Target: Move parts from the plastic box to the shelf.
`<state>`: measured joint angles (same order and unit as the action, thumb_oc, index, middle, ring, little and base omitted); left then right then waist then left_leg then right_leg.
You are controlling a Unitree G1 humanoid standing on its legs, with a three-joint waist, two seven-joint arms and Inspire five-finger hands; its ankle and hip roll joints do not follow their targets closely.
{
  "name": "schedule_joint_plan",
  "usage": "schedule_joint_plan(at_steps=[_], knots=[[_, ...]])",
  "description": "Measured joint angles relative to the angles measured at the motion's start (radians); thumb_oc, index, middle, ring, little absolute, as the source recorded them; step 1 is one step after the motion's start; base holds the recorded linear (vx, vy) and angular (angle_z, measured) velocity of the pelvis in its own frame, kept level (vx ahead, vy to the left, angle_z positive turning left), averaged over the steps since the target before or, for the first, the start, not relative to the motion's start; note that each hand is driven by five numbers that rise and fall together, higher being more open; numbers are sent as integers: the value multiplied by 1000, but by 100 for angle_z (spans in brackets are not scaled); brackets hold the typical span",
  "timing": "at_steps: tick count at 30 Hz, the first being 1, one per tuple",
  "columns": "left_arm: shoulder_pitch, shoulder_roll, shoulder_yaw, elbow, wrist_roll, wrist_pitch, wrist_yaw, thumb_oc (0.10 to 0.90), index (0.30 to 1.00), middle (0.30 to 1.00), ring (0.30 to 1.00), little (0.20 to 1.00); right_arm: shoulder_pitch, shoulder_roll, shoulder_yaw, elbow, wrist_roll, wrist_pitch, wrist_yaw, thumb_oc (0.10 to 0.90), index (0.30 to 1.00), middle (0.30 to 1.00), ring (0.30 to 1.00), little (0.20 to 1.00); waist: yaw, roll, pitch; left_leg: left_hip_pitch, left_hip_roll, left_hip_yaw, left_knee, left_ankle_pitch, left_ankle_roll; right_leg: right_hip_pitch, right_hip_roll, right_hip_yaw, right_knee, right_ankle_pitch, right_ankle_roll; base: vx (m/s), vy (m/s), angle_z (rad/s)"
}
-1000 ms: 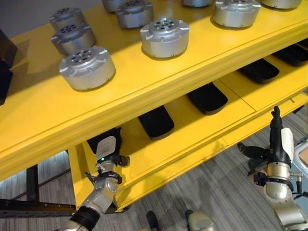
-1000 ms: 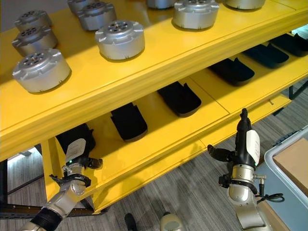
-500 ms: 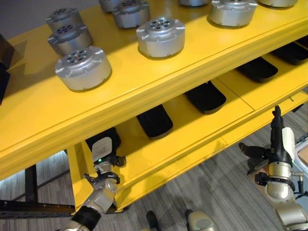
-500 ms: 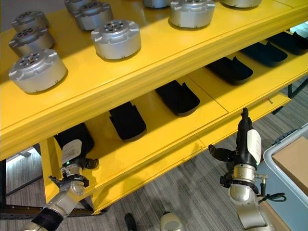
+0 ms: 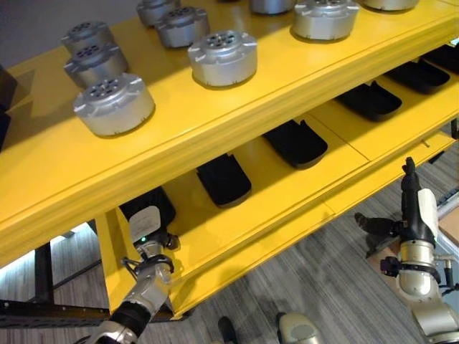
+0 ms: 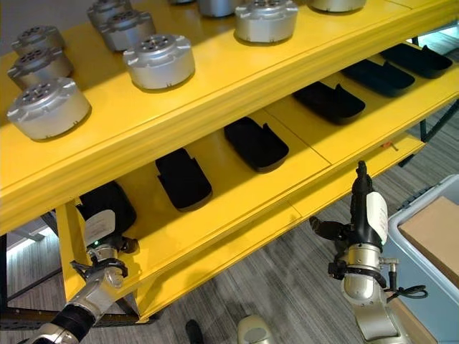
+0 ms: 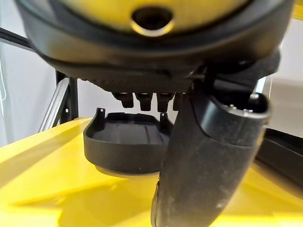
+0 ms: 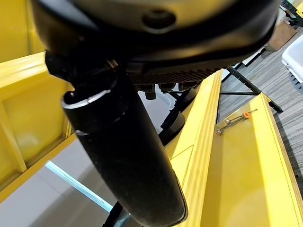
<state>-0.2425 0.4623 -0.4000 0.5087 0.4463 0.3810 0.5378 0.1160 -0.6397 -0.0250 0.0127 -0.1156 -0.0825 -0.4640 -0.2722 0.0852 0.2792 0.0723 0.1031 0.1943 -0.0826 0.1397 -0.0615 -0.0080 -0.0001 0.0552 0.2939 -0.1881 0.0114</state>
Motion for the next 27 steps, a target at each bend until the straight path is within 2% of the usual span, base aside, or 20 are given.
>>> schedule_joint_plan(at_steps=[13, 16, 27], knots=[[0, -51, -30, 54, -10, -33, -53, 900, 1000, 1000, 1000, 1000, 1, -7, 0, 0, 0, 1, 19, 900, 1000, 1000, 1000, 1000, 2, 2, -5, -7, 0, 8, 0, 10, 6, -22, 1, 9, 26, -3, 5, 4, 3, -2], [8, -52, -27, 69, -9, -60, -51, 900, 1000, 1000, 1000, 1000, 1, -7, 0, 0, 0, 1, 19, 900, 1000, 1000, 1000, 1000, 3, 1, -6, -6, 0, 8, 0, 11, 6, -22, 1, 9, 27, -3, 4, 0, 0, 0], [28, -52, -27, 55, -10, -78, -55, 900, 1000, 1000, 1000, 1000, 1, -7, 0, 0, 0, 4, 19, 900, 1000, 1000, 1000, 1000, 9, -9, -20, -12, 0, 2, 0, 14, 6, -26, 1, 3, 29, -4, 5, -2, -1, 1]])
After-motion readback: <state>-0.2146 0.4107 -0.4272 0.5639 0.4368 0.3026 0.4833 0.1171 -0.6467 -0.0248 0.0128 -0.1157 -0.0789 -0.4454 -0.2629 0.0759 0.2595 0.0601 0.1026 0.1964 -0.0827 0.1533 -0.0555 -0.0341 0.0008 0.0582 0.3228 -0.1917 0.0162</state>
